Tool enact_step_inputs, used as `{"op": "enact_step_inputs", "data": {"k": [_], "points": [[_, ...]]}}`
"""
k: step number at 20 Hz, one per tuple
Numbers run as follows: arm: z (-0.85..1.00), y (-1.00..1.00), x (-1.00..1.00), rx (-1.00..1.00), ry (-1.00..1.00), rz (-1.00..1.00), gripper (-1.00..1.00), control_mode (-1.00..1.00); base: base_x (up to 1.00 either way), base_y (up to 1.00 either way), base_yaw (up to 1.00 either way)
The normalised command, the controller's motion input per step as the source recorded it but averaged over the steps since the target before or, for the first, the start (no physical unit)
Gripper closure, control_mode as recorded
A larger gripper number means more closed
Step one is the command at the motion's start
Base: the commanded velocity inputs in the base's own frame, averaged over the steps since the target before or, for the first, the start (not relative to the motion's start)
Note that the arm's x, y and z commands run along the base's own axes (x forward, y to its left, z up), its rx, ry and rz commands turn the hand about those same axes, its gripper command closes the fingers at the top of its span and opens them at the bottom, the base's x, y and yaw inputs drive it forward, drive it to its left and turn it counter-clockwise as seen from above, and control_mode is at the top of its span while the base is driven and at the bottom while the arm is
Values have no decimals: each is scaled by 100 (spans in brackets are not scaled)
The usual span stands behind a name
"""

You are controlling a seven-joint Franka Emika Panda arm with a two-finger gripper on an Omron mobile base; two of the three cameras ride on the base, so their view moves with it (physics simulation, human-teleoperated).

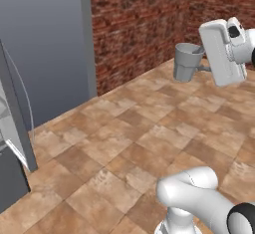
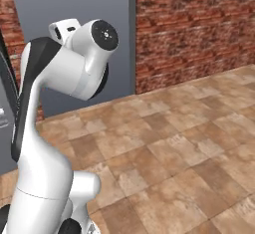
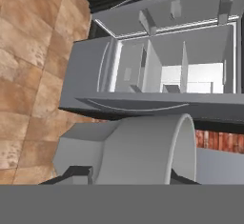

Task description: There is a bowl on the dining counter. Grab a lemon wedge from the fridge and place it in the bowl. Then get the liquor bottle and glass cup from the cabinet and place them next to the bowl.

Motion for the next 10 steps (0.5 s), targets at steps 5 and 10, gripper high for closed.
{"op": "enact_step_inputs", "data": {"k": [5,10], "points": [[0,0,0,0,0,0,100,100,64,-14,-59],[0,0,0,0,0,0,100,100,74,-16,-59]]}}
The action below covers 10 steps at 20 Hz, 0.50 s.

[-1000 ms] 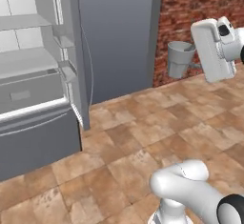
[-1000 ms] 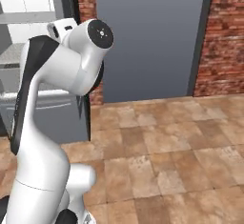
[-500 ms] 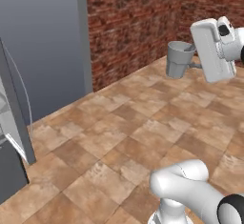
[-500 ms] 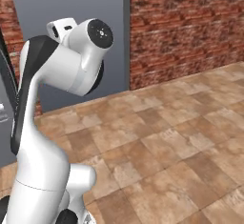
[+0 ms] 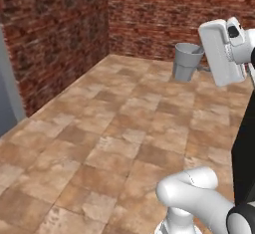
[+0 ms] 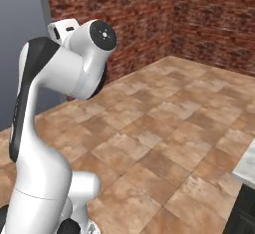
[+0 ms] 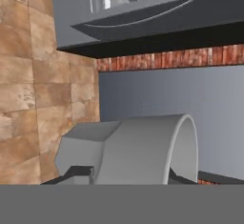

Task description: There is a bowl on the dining counter. Grab a lemon wedge from the fridge and place it in the bowl. Then get the liquor bottle and glass cup from the cabinet and place them next to the bowl.

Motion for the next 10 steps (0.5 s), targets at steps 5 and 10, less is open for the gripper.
{"op": "enact_step_inputs", "data": {"k": [5,10], "points": [[0,0,0,0,0,0,100,100,85,-6,-58],[0,0,0,0,0,0,100,100,96,2,-47]]}}
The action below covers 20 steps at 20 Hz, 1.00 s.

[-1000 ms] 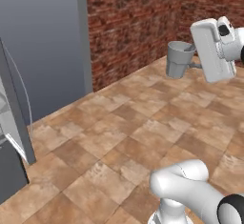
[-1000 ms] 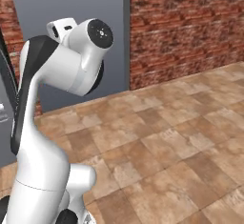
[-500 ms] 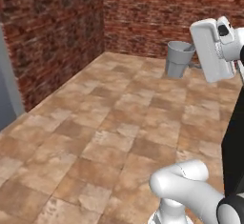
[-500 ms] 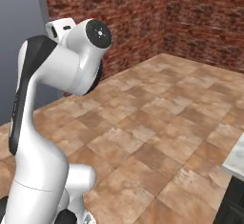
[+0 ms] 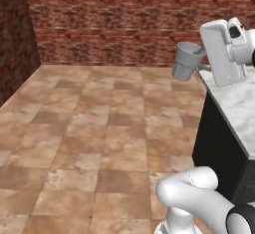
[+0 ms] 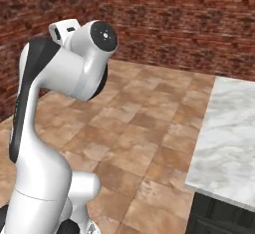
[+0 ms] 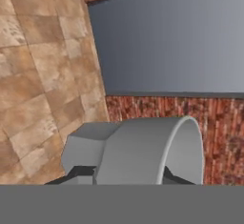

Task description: There is a bowl on the dining counter. Grab a lemon wedge from the fridge and place it in the bowl. Then get the liquor bottle and glass cup from the cabinet and place them next to the bowl.

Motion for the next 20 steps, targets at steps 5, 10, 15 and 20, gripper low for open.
{"op": "enact_step_inputs", "data": {"k": [5,10,15,20], "points": [[0,0,0,0,0,0,100,100,99,18,-40],[0,0,0,0,0,0,100,100,100,30,-37],[0,0,0,0,0,0,100,100,93,42,-36],[0,0,0,0,0,0,100,100,92,42,-34]]}}
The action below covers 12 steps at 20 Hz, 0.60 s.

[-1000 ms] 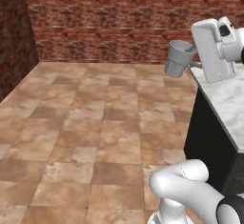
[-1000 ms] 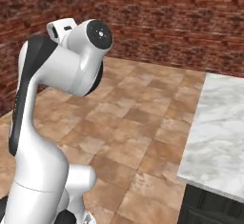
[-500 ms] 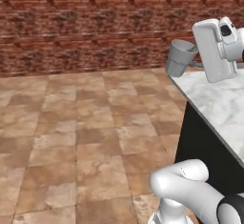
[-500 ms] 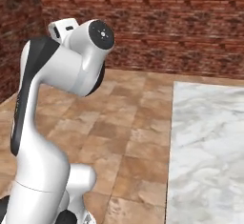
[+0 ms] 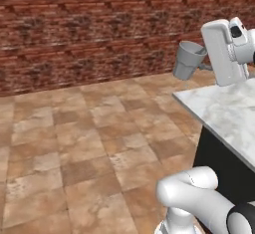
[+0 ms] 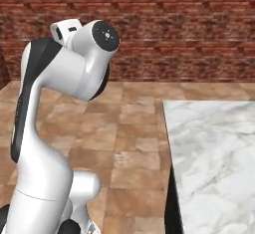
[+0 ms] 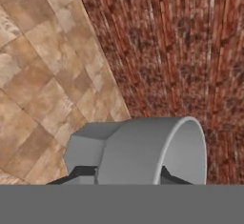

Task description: There is a bowl on the dining counter. Grab a lemon wedge from the fridge and place it in the bowl. Then get the liquor bottle and glass cup from the cabinet and place them next to the bowl.

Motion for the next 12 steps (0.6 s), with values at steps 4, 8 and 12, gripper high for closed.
{"op": "enact_step_inputs", "data": {"k": [4,8,12], "points": [[0,0,0,0,0,0,100,100,98,47,-33],[0,0,0,0,0,0,100,100,93,51,-33],[0,0,0,0,0,0,100,100,92,42,-36]]}}
